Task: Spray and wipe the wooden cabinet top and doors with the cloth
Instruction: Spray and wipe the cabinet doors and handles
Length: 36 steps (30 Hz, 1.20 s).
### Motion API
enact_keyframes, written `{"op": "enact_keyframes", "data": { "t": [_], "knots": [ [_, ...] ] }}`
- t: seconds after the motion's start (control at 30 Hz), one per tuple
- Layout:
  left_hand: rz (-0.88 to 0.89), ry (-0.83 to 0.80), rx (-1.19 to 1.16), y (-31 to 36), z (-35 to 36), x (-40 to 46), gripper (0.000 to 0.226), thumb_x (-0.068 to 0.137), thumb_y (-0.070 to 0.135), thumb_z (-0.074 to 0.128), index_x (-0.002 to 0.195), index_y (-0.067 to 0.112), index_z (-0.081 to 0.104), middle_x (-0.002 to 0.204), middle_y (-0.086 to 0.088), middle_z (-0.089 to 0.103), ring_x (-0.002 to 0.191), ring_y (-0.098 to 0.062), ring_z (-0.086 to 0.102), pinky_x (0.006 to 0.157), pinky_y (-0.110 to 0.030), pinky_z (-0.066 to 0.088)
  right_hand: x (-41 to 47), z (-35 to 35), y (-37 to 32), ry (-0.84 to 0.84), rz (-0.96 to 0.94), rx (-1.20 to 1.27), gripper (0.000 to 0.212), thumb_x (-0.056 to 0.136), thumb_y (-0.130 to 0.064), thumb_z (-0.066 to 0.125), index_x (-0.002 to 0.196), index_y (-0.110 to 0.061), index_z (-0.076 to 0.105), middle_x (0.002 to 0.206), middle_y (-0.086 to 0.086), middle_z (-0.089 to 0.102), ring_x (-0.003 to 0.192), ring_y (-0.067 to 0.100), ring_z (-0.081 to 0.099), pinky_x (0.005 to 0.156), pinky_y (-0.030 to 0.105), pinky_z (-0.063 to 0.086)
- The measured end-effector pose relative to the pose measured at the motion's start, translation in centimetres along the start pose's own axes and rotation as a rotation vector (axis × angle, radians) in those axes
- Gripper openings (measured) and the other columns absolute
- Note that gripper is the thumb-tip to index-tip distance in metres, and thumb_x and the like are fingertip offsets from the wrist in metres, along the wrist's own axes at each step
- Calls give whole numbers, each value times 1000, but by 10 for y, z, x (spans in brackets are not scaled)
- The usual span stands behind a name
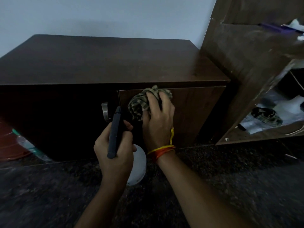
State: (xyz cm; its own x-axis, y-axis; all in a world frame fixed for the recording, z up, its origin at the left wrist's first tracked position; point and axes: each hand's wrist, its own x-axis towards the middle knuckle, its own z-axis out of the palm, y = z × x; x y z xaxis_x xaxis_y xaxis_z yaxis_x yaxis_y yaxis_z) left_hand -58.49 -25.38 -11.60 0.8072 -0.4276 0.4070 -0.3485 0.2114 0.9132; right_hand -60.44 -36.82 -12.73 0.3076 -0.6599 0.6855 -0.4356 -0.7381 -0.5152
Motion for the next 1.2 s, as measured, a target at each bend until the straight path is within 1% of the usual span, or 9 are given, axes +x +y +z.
{"op": "enact_keyframes", "data": {
  "t": [0.3,0.47,0.57,0.7,0.87,0.97,1.1,1.13,1.2],
  "knots": [
    [-39,60,15,-5,-30,3,11,86,7,49,87,8,59,72,-14,58,49,-15,54,53,-15,44,-15,18,-7,26,116,68,40,80,-8,67,119,-10,58,126,20,47,116,35,48,93,40,45],
    [-47,82,9,-12,-38,4,12,85,8,50,81,16,58,69,-12,57,49,-13,54,53,-15,44,-22,23,-7,51,168,125,39,83,-10,66,121,-9,56,128,18,46,117,32,49,93,34,44],
    [-43,81,-12,-15,-41,3,7,85,23,53,85,19,59,70,-6,57,50,-13,54,53,-16,44,-27,21,-4,20,166,138,38,86,-13,64,122,-8,54,127,18,45,114,30,50,91,28,41],
    [-44,83,-29,-16,-41,3,16,83,33,48,86,21,58,70,-6,56,52,-14,54,54,-17,44,-25,16,-11,-26,194,115,40,83,-13,66,121,-10,53,122,16,46,105,32,55,84,32,46],
    [-32,68,-13,-14,-40,4,10,86,26,51,85,19,58,65,-5,52,53,-15,53,54,-16,43,-9,15,-27,-29,189,28,39,78,-16,71,113,-16,54,117,11,48,100,31,56,79,33,46],
    [-45,73,-10,-13,-41,6,10,89,11,51,85,19,58,66,-5,53,53,-14,53,55,-16,43,-26,26,-22,-11,180,97,34,79,-10,68,109,-12,53,119,15,48,102,32,56,78,30,46],
    [-35,84,-2,-12,-49,8,12,86,7,49,86,10,60,68,-9,56,49,-13,54,52,-16,45,-52,42,-5,-23,207,159,28,77,-1,65,100,-9,53,112,16,53,94,25,58,74,36,54],
    [-42,91,-4,-12,-51,8,11,86,7,49,85,9,60,69,-10,57,48,-13,53,52,-15,45,-52,43,-5,-8,222,177,24,78,-2,64,99,-7,55,108,14,54,92,19,56,74,33,52],
    [-40,92,1,-12,-56,9,11,86,7,49,86,8,60,71,-11,59,47,-13,53,53,-15,45,-44,43,-11,52,260,232,22,78,-4,66,98,-5,57,105,13,56,91,9,50,76,15,45]
  ]
}}
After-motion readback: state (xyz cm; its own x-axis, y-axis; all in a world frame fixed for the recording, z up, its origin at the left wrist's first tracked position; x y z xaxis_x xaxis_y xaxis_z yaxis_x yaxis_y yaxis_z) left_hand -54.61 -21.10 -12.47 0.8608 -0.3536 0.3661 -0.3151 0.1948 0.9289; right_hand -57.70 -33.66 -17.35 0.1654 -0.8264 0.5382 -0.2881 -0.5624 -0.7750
